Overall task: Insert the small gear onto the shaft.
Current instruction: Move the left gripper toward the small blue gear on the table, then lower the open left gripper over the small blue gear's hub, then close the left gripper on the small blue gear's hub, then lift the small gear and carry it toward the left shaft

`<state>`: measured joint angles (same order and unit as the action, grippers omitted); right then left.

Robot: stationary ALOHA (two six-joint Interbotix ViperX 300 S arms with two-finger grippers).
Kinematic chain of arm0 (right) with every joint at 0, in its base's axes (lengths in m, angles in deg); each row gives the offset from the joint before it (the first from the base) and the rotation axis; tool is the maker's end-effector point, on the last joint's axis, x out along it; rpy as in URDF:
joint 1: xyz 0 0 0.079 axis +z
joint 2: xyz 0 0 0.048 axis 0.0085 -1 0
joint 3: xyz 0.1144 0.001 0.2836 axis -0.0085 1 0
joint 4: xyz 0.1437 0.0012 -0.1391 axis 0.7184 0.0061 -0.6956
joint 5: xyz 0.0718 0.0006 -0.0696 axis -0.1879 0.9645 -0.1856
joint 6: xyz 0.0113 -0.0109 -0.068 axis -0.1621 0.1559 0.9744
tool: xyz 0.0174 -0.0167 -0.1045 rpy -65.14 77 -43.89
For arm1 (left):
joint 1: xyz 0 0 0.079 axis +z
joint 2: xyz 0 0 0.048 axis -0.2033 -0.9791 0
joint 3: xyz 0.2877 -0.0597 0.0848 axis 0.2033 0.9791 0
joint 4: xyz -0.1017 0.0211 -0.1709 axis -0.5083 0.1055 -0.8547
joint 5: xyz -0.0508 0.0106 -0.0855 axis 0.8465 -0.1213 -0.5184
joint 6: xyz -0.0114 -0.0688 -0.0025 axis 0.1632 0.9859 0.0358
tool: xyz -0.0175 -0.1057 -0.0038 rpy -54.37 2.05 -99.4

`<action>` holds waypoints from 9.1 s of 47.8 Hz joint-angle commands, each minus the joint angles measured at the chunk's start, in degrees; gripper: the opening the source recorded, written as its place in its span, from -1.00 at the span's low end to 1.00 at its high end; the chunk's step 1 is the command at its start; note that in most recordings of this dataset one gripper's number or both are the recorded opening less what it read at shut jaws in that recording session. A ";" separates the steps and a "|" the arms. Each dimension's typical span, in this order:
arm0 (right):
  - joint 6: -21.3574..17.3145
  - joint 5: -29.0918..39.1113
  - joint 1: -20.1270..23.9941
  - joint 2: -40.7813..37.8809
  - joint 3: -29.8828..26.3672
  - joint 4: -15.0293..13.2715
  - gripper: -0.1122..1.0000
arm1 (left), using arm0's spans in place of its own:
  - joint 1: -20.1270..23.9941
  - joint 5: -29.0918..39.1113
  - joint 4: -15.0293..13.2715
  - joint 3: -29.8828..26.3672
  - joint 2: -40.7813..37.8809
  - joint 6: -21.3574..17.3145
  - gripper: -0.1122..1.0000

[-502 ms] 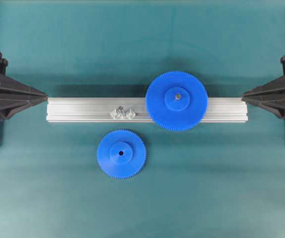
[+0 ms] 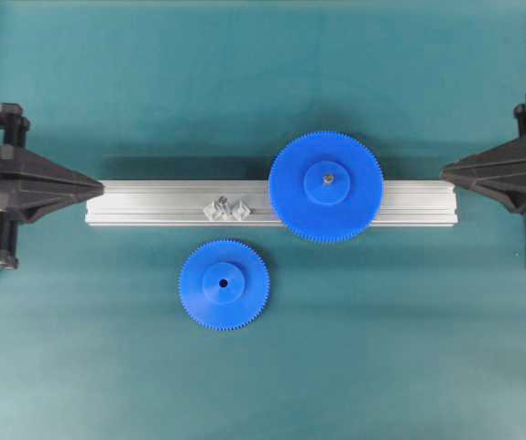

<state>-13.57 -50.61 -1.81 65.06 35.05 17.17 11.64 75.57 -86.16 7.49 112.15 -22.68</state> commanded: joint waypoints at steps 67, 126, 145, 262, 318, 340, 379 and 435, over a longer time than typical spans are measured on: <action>-0.70 17.14 -2.29 -10.72 -4.22 0.09 -0.80 | -6.15 34.89 0.18 -23.82 -31.03 3.25 -0.82; -3.16 16.79 -3.52 -10.55 -1.76 0.18 -0.80 | -8.17 52.65 0.44 -45.70 -57.48 4.83 -0.82; -3.16 16.44 -3.43 -10.37 -1.67 0.09 -0.80 | -8.17 55.72 0.44 -49.22 -59.85 4.57 -0.82; -4.92 15.47 -3.52 -8.35 0.26 0.09 -0.80 | -8.00 52.56 0.44 -47.64 -61.52 3.96 0.88; -5.19 15.73 -3.52 -7.73 0.62 0.09 -0.80 | -8.00 51.86 0.44 -47.64 -64.16 4.04 0.87; -5.27 15.91 -3.52 -7.73 0.62 0.09 -0.80 | -8.00 51.86 0.44 -47.72 -64.51 4.57 0.45; -5.27 16.08 -3.43 -7.73 0.53 0.09 -0.80 | -8.09 60.91 0.44 -51.77 -58.36 3.87 0.45; -5.27 16.08 -3.43 -7.65 0.62 0.00 -0.80 | 0.62 76.11 0.53 -62.67 -45.62 -7.65 0.45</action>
<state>-18.41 -34.26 -5.24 57.59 36.19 17.17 11.55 151.86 -85.80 -52.90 64.86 -30.15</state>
